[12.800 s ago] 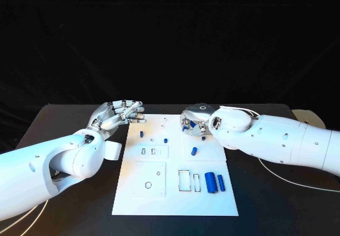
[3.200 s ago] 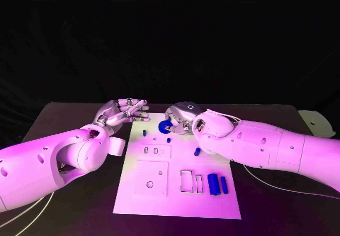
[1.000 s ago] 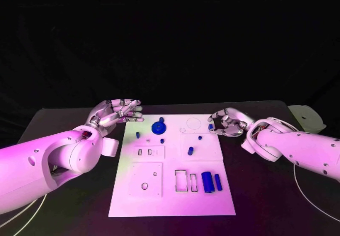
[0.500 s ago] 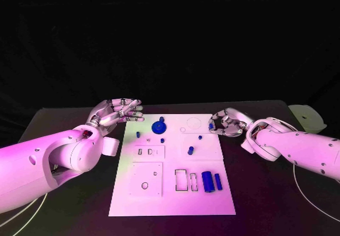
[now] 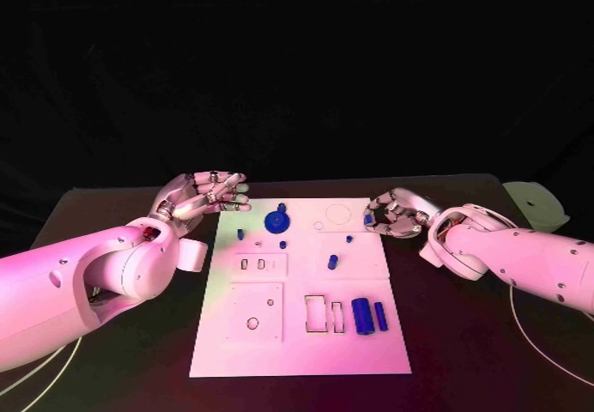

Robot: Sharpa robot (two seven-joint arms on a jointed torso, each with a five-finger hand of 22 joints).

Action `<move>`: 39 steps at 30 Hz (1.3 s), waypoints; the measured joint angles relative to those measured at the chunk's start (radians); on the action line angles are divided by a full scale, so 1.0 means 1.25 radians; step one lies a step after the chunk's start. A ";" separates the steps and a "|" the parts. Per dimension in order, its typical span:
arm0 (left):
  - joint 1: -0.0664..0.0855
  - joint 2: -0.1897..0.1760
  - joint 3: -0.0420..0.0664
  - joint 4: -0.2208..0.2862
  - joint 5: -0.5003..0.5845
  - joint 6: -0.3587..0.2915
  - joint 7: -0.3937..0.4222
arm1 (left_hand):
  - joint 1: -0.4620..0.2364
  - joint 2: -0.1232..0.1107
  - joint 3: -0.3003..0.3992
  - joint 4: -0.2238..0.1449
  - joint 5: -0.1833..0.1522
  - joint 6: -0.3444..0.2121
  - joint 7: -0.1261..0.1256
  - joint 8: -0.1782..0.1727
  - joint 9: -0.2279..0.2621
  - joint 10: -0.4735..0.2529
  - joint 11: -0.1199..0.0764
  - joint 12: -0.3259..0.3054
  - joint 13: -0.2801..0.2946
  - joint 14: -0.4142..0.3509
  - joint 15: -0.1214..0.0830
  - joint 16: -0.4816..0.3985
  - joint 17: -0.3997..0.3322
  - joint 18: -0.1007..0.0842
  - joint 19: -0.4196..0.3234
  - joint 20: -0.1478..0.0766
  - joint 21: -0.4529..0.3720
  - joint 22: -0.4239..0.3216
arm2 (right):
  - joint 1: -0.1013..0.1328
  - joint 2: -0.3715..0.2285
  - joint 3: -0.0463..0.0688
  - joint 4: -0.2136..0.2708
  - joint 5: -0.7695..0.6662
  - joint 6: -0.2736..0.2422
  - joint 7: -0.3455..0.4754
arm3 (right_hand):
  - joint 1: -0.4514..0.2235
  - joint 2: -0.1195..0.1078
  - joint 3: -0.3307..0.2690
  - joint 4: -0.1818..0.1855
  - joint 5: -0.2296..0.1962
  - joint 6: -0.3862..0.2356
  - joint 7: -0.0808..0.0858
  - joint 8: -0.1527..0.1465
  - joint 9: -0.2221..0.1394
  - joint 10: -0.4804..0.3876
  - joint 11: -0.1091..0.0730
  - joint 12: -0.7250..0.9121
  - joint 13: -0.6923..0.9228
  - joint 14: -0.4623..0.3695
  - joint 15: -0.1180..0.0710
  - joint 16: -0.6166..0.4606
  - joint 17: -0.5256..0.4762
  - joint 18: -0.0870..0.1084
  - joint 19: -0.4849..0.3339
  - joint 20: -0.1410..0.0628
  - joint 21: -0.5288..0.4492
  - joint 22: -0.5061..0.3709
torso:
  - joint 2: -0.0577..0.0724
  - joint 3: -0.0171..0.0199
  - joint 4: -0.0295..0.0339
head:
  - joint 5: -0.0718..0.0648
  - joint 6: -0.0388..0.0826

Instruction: Assemble the parts on the task board

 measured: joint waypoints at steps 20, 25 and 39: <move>0.000 -0.001 0.000 -0.001 0.000 0.000 -0.001 | 0.000 0.000 0.002 0.002 0.000 0.000 0.000 0.000 -0.001 0.000 0.000 0.000 0.000 0.000 0.000 0.000 0.001 0.000 0.000 0.000 0.000 0.000 | -0.001 0.004 0.000 0.000 -0.005 -0.022 -0.008 | 0.008 0.043 0.031 -0.011 -0.013 0.049 -0.026 0.047 0.018 0.006 -0.020 0.004 0.000 -0.003 -0.018 0.000 0.001 0.000 0.000 -0.015 0.004 0.000 | 0.001 0.0000 0.0005 | -0.002 -0.004; 0.000 -0.002 0.000 -0.002 0.000 0.000 -0.001 | 0.000 0.000 0.002 0.002 0.000 0.000 0.000 0.000 -0.001 0.000 0.000 0.000 0.000 0.000 0.000 0.000 0.001 0.000 0.000 0.000 0.000 -0.001 | -0.001 0.000 0.001 0.019 -0.006 -0.034 -0.012 | 0.009 0.049 0.036 -0.011 -0.016 0.049 -0.026 0.047 0.018 0.006 -0.020 0.004 0.000 0.000 -0.020 0.000 0.001 0.000 -0.003 -0.018 0.004 0.000 | 0.000 0.0002 0.0000 | 0.000 -0.004; 0.000 0.003 0.000 -0.008 0.000 0.000 -0.001 | 0.000 0.000 0.005 0.000 0.000 0.000 0.000 0.000 -0.001 0.000 0.000 0.000 0.000 0.000 0.000 0.000 0.002 0.000 0.000 0.000 0.000 -0.001 | 0.059 -0.002 0.006 0.209 -0.080 -0.061 -0.114 | -0.004 0.063 0.042 -0.004 -0.030 0.047 -0.028 0.049 0.018 0.003 -0.029 -0.004 0.000 0.000 -0.020 0.005 0.000 0.000 -0.001 -0.019 0.004 0.000 | -0.002 -0.0019 -0.0008 | 0.006 -0.004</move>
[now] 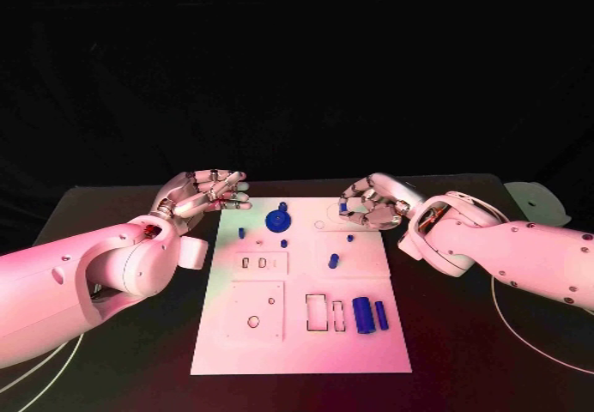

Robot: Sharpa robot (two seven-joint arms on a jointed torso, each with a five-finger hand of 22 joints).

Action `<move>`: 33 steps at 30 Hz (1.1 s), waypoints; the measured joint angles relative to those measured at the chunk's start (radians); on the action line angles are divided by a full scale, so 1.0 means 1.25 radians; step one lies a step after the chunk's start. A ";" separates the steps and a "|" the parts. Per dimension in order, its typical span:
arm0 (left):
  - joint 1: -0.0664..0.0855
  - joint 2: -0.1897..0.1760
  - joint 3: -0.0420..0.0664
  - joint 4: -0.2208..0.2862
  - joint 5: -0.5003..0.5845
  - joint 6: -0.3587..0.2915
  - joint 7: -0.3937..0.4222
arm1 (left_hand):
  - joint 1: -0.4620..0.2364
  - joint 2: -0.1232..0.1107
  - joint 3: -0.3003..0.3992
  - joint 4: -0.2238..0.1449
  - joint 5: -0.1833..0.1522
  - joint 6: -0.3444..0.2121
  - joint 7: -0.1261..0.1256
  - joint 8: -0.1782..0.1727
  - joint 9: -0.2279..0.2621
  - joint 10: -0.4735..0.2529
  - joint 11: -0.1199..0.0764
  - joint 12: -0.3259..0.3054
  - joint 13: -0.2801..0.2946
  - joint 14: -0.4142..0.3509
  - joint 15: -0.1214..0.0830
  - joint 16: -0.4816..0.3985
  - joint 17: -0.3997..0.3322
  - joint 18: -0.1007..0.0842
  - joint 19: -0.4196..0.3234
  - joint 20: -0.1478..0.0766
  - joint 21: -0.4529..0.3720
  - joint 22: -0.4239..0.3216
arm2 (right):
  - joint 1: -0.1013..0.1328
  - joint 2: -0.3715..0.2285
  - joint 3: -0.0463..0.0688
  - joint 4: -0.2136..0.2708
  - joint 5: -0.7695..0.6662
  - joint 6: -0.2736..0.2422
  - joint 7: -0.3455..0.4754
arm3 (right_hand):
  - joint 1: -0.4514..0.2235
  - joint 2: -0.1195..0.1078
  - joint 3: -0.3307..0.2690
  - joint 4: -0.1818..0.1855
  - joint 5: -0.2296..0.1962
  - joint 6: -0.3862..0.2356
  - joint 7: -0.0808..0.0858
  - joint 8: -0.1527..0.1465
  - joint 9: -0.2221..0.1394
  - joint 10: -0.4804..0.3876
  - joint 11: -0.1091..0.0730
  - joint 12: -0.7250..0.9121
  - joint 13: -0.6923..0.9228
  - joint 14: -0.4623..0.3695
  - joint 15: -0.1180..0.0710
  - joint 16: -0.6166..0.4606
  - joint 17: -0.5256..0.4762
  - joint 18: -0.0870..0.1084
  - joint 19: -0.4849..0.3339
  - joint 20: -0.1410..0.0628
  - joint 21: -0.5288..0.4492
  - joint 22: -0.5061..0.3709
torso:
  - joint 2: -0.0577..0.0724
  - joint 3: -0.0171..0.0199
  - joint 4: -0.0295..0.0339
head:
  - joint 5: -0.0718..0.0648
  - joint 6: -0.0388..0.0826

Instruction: Assemble the parts on the task board

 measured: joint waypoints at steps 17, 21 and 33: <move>0.000 0.015 0.000 -0.014 0.000 0.000 0.000 | 0.000 0.000 0.000 0.000 0.000 0.000 0.000 0.000 0.000 0.000 0.000 -0.004 0.000 0.000 0.000 0.000 0.001 0.000 0.000 0.000 0.000 0.000 | -0.015 0.177 -0.021 0.013 -0.188 0.002 -0.115 | -0.002 -0.002 0.000 0.000 -0.006 0.000 0.000 0.000 0.000 0.000 0.000 0.000 0.000 0.000 0.000 0.000 0.000 0.000 0.001 -0.001 0.000 0.000 | 0.002 -0.0015 0.0027 | 0.016 -0.008; 0.000 0.015 0.000 -0.014 0.000 0.000 0.000 | 0.000 0.000 0.000 0.000 0.000 0.000 0.000 0.000 0.000 0.000 0.000 -0.004 0.000 0.000 0.000 0.000 0.001 0.000 0.000 0.000 0.000 0.000 | -0.026 0.197 -0.025 0.001 -0.215 0.013 -0.129 | -0.005 -0.005 0.000 0.000 -0.006 0.000 0.000 0.000 0.000 0.000 0.000 0.000 0.001 0.000 0.000 0.000 0.000 0.000 0.001 -0.001 0.000 0.001 | 0.002 -0.0010 0.0024 | 0.021 -0.012; 0.000 0.016 0.000 -0.014 0.000 0.000 0.000 | 0.000 0.000 0.000 0.000 0.000 0.000 0.000 0.000 0.000 0.000 0.000 -0.004 0.000 0.000 0.000 0.000 0.000 0.000 0.000 0.000 0.000 0.000 | -0.052 0.234 -0.031 -0.025 -0.268 0.043 -0.156 | -0.006 -0.006 -0.001 0.000 -0.008 0.000 0.000 0.000 0.000 0.000 0.000 0.000 0.001 -0.003 -0.003 0.000 0.000 0.000 0.001 -0.001 0.000 0.000 | 0.002 0.0004 0.0000 | 0.031 -0.020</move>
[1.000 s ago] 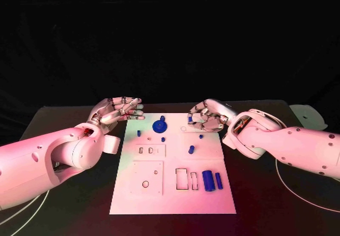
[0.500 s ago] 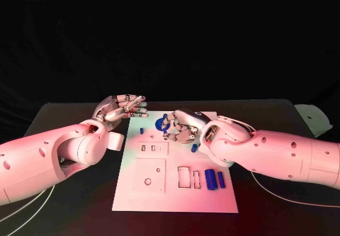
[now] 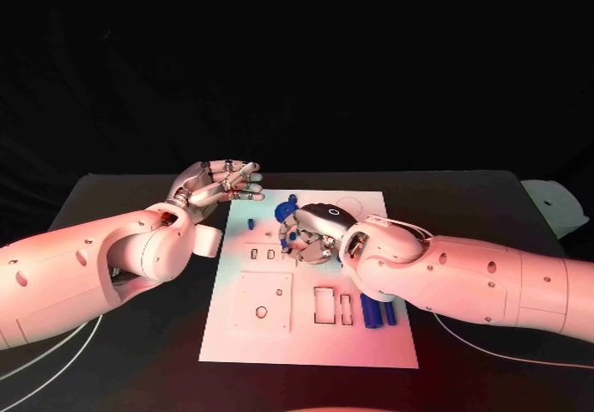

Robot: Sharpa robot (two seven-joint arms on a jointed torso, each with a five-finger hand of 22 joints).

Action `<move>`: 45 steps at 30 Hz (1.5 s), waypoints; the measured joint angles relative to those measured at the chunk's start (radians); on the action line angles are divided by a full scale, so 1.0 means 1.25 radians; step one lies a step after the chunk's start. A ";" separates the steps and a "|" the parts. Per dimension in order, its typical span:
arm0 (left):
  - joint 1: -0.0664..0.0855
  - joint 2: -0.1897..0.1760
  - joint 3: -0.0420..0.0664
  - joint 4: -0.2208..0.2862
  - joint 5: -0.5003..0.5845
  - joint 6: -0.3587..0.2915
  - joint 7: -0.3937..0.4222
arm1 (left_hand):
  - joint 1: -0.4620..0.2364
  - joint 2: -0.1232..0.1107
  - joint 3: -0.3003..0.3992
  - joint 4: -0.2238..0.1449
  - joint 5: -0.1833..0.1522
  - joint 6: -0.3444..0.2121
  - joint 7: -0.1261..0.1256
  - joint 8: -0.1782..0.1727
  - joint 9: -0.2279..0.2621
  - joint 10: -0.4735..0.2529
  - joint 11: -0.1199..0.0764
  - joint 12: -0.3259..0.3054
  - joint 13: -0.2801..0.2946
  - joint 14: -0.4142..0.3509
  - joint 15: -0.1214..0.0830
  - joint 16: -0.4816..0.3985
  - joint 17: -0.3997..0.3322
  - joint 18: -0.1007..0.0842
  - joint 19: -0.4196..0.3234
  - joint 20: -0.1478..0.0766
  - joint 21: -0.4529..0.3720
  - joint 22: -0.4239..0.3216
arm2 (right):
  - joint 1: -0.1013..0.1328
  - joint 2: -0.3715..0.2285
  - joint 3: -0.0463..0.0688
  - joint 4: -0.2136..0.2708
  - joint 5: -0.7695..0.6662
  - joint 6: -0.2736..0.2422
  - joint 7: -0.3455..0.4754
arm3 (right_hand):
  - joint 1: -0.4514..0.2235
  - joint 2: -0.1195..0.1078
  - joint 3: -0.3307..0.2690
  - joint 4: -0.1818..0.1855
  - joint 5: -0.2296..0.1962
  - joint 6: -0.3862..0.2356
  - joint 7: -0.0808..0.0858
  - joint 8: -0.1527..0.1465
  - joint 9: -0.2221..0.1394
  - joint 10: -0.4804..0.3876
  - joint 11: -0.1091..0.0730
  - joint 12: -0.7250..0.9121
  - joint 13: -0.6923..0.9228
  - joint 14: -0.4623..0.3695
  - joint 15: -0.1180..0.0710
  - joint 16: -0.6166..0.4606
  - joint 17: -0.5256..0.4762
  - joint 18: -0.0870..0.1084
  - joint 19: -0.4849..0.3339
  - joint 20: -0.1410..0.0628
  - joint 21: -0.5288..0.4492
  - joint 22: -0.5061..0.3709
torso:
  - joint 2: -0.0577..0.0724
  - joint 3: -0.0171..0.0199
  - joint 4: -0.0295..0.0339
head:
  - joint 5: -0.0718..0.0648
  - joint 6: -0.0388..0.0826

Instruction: Assemble the parts on the task board

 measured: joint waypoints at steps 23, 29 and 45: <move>0.000 0.001 0.000 -0.002 0.000 0.001 -0.001 | 0.000 0.000 0.000 0.000 0.000 0.000 0.000 0.000 0.000 0.000 0.000 0.000 0.000 0.000 0.000 0.000 0.001 0.000 0.000 0.000 0.000 -0.001 | -0.018 0.027 0.001 -0.013 -0.036 0.002 -0.010 | -0.008 -0.008 -0.004 0.004 -0.003 -0.001 -0.001 0.022 0.007 0.000 0.000 0.000 0.000 0.003 -0.003 0.000 0.000 0.000 -0.003 -0.003 0.000 0.000 | -0.001 -0.0009 0.0014 | 0.001 -0.006; 0.000 0.001 0.000 -0.002 0.000 0.002 -0.001 | 0.000 0.000 0.000 0.000 0.000 0.000 0.000 0.000 0.000 0.000 0.000 0.000 0.000 0.000 0.000 0.000 0.001 0.000 0.000 0.000 0.000 -0.001 | -0.018 0.027 0.001 -0.015 -0.038 0.001 -0.010 | -0.010 -0.010 -0.004 0.004 -0.004 -0.002 -0.003 0.022 0.018 0.000 0.000 0.000 0.000 0.003 -0.003 0.000 0.000 0.000 -0.003 -0.003 0.000 0.000 | -0.001 -0.0012 0.0014 | 0.001 -0.007; 0.000 0.001 0.000 -0.003 0.000 0.003 -0.002 | 0.000 0.000 0.000 0.000 0.000 0.000 0.000 0.000 0.000 0.000 0.000 0.000 0.000 0.000 0.000 0.000 0.001 0.000 0.000 0.000 0.000 -0.001 | -0.018 0.021 0.001 -0.018 -0.041 0.004 -0.009 | -0.015 -0.016 -0.004 0.004 -0.005 0.000 -0.001 0.020 0.022 0.000 0.000 0.000 0.000 0.003 -0.003 0.000 0.000 0.000 -0.003 -0.003 0.000 -0.001 | -0.001 -0.0005 0.0008 | 0.001 -0.008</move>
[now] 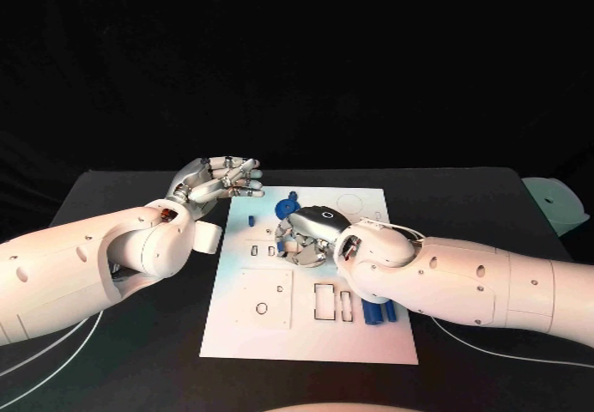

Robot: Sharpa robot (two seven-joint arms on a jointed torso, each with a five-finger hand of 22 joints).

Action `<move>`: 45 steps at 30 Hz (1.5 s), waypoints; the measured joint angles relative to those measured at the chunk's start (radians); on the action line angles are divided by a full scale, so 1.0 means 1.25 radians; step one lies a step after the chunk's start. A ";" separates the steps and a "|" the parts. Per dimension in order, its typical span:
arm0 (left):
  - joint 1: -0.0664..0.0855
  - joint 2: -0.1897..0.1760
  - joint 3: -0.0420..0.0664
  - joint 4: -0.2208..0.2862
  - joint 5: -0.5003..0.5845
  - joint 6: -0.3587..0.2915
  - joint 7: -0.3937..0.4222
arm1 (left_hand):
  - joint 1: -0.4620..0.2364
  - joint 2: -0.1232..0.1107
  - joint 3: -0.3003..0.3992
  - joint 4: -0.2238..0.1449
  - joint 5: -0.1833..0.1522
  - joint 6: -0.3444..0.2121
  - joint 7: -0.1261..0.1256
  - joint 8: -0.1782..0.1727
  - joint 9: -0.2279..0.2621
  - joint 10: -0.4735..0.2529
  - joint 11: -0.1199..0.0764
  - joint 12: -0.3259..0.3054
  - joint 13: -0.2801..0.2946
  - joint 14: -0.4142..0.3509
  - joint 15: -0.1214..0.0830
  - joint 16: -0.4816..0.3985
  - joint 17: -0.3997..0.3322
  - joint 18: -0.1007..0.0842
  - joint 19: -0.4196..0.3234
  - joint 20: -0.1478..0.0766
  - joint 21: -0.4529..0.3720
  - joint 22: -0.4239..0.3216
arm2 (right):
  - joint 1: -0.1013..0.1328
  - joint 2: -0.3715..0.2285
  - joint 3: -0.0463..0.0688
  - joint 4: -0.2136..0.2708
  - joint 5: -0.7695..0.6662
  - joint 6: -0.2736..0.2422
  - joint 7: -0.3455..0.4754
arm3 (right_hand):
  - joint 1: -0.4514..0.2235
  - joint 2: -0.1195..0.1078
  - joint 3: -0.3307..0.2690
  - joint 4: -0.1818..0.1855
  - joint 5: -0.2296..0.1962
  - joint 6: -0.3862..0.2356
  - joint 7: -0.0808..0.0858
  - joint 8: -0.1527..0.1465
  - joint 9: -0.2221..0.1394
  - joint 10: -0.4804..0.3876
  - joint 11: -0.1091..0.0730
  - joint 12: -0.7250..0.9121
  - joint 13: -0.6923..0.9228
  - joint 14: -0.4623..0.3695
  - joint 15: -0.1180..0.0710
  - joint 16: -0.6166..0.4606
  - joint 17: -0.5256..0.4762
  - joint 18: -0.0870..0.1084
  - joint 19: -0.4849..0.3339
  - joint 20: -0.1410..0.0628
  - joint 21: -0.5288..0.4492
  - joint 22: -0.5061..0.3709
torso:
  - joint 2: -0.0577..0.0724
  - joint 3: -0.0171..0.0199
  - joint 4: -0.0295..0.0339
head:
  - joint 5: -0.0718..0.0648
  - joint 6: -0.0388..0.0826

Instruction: Assemble the parts on the task board

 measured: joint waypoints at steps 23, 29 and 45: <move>0.000 -0.001 0.000 -0.001 0.000 0.001 -0.001 | 0.000 0.000 0.000 0.000 0.000 0.000 0.000 0.000 0.000 0.000 0.000 0.000 0.000 0.000 0.000 0.000 0.000 0.000 0.000 0.000 0.000 0.000 | 0.000 -0.001 0.000 -0.002 -0.004 0.003 -0.001 | -0.006 -0.006 -0.007 0.007 -0.001 0.003 -0.003 0.001 -0.002 -0.003 -0.003 -0.005 0.000 0.000 0.000 0.000 0.000 0.000 0.000 0.000 0.000 0.001 | 0.000 -0.0004 0.0001 | -0.002 -0.002; 0.000 -0.001 0.000 -0.001 0.000 0.001 -0.001 | 0.000 0.000 0.000 0.000 0.000 0.000 0.000 0.000 0.000 0.000 0.000 0.000 0.000 0.000 0.000 0.000 0.000 0.000 0.000 0.000 0.000 0.000 | 0.000 -0.002 0.000 -0.003 -0.005 0.004 -0.002 | -0.020 -0.020 -0.017 0.017 -0.001 0.006 -0.006 0.004 -0.002 -0.003 -0.003 -0.008 0.000 0.000 0.000 0.000 0.000 0.000 0.000 0.000 0.000 0.000 | 0.000 -0.0005 0.0001 | -0.002 -0.003; 0.000 -0.001 0.000 -0.002 0.000 0.001 -0.001 | 0.000 0.000 0.000 0.000 0.000 0.000 0.000 0.000 0.000 0.000 0.000 0.000 0.000 0.000 0.000 0.000 0.000 0.000 0.000 0.000 0.000 0.000 | -0.001 -0.001 -0.001 -0.004 -0.008 0.008 -0.005 | -0.032 -0.032 -0.032 0.032 -0.009 -0.003 -0.001 0.003 -0.003 -0.006 0.000 -0.009 0.000 0.000 0.000 0.000 0.000 0.000 0.000 0.000 0.000 0.000 | 0.000 -0.0005 0.0001 | -0.003 -0.005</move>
